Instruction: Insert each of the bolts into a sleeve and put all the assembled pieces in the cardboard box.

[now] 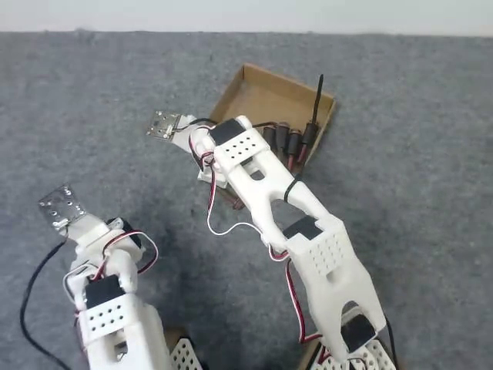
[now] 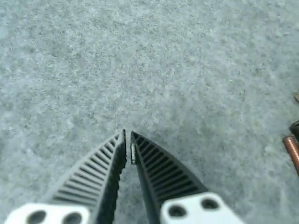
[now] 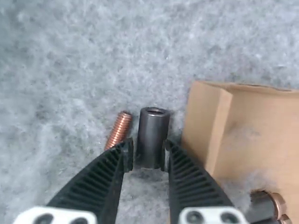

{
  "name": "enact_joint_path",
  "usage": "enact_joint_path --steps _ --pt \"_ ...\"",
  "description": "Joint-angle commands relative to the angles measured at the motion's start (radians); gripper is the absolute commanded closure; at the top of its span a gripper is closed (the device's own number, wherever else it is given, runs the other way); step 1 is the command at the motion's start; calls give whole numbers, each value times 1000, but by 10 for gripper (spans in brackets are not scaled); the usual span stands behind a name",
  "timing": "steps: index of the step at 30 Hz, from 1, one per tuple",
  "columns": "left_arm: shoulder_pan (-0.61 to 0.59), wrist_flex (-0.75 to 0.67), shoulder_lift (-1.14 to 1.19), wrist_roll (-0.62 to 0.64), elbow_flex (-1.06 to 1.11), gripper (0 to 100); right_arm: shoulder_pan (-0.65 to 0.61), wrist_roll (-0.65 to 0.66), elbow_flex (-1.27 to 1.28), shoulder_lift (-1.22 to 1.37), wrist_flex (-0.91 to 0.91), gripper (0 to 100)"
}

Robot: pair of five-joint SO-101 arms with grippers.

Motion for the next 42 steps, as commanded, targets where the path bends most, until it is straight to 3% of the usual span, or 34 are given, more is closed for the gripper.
enact_joint_path --steps 1,16,20,26,33,42 --pt "6 -25 -17 -8 -28 988 28 15 -48 2 -15 918" --pt "6 -25 -17 -8 -28 988 2 17 -48 82 -27 924" --pt "6 -25 -17 -8 -28 988 4 15 -48 84 -25 997" --pt "6 -26 -17 -8 -28 988 19 3 -49 8 68 991" --pt "6 -28 -17 -8 -28 988 65 -199 -44 -154 236 991" --pt "6 -28 -17 -9 -30 988 122 -365 -41 -220 438 991"
